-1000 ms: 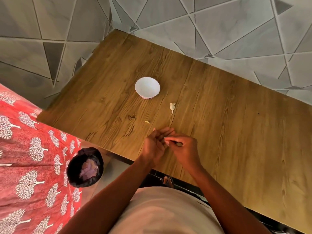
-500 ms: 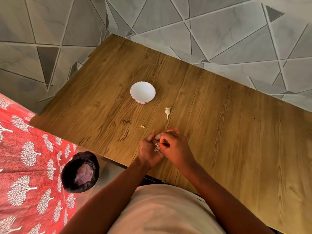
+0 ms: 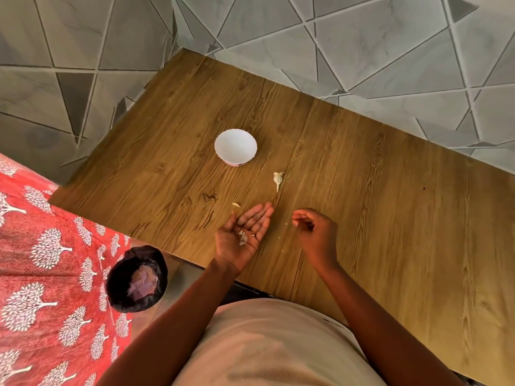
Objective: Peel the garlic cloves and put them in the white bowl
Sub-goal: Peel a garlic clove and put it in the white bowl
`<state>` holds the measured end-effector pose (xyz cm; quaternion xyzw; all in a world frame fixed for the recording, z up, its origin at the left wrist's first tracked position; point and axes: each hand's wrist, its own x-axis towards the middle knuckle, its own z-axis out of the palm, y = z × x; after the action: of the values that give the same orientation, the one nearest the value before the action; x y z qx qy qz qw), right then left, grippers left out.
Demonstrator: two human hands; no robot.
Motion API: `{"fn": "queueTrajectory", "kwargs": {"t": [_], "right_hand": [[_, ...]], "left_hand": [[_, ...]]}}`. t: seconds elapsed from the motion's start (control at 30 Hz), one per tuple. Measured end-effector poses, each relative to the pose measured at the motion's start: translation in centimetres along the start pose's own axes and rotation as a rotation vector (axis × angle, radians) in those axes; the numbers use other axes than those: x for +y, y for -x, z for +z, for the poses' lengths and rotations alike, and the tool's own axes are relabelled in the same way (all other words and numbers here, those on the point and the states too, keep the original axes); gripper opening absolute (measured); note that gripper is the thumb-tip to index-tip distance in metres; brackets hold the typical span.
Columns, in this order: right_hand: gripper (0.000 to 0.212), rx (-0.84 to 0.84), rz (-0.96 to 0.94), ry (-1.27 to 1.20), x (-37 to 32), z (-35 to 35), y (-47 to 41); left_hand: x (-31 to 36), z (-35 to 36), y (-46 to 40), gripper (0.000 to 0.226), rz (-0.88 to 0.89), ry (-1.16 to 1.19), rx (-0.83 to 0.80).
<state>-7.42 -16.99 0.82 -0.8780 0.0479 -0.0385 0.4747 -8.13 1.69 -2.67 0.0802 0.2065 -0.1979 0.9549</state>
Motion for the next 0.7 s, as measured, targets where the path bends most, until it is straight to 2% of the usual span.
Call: {"fn": "queueTrajectory", "kwargs": {"t": [0.17,0.37,0.57,0.7], "right_hand": [[0.035,-0.065,-0.059,0.127,1.5,1.0,-0.9],[0.034,-0.242,-0.126,0.105,2.0,0.6,0.1],[0.032,-0.126,-0.037,0.071,2.8,0.1,-0.4],[0.035,-0.250,-0.091,0.101,2.1,0.8,-0.6]], "left_hand": [[1.0,-0.1,0.5,0.065,0.047,-0.002,0.031],[0.6,0.1,0.6,0.064,0.026,-0.081,0.041],[0.5,0.1,0.5,0.067,0.026,-0.096,0.050],[0.4,0.2,0.6,0.066,0.032,-0.102,0.049]]}}
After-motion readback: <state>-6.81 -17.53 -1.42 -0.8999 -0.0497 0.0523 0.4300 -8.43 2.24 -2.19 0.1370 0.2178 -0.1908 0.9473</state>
